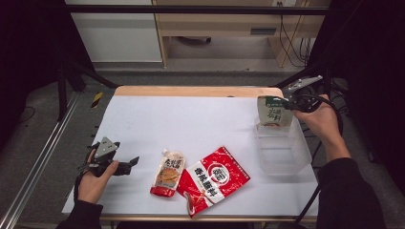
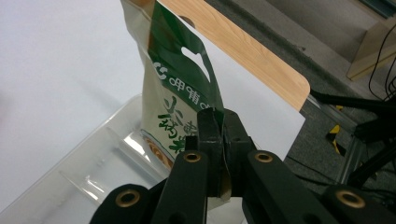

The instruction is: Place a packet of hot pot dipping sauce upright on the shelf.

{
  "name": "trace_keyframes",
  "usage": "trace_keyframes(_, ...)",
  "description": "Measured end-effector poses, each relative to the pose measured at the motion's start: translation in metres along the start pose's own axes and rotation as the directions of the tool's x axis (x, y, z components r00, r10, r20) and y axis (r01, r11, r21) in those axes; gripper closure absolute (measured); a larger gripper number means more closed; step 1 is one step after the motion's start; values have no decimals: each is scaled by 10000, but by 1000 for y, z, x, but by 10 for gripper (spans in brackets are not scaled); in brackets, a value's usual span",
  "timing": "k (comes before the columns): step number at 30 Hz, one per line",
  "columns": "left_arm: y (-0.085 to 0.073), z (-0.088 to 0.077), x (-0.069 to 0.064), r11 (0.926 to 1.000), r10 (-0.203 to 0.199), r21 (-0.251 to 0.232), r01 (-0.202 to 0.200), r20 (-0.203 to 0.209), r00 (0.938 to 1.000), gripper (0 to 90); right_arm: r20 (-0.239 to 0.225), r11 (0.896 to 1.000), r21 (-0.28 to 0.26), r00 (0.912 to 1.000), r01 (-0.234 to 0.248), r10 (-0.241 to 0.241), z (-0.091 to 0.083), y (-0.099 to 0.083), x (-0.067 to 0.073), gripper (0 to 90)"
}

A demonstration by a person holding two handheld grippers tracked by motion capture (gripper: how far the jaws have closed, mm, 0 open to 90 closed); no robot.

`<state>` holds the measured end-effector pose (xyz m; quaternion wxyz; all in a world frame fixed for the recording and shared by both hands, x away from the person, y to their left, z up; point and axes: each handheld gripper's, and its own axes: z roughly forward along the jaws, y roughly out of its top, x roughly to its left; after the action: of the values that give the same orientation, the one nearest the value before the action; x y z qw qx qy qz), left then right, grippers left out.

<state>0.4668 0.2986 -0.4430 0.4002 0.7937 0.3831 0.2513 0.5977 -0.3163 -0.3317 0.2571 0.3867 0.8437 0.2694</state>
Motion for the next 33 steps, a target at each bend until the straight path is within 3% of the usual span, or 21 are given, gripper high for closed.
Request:
trace_keyframes(6,0,0,0,10000,-27,4,27,-13,10000,63,236,9975,110,9973,-696,693,7,-11,-8,883)
trace_keyframes(10,0,0,0,10000,-5,17,5,2,10000,63,332,9959,44,9954,-903,901,8,-14,-10,855)
trace_keyframes(13,0,0,0,10000,-11,11,11,4,10000,63,405,9952,16,9944,-979,978,7,-15,-10,773)
trace_keyframes(16,0,0,0,10000,-7,13,8,-6,10000,63,617,9941,7,9922,-1087,1085,4,-12,-8,627)
trace_keyframes(19,0,0,0,10000,-4,1,4,-9,10000,63,752,9956,-34,9927,-940,940,2,-10,-3,472)
trace_keyframes(22,0,0,0,10000,-8,5,8,-8,10000,63,818,9962,-107,9929,-863,869,0,-8,1,375)
trace_keyframes(33,0,-1,1,9999,-89,-75,89,-6,10000,63,751,9989,-191,9962,-438,451,-9,-4,16,258)
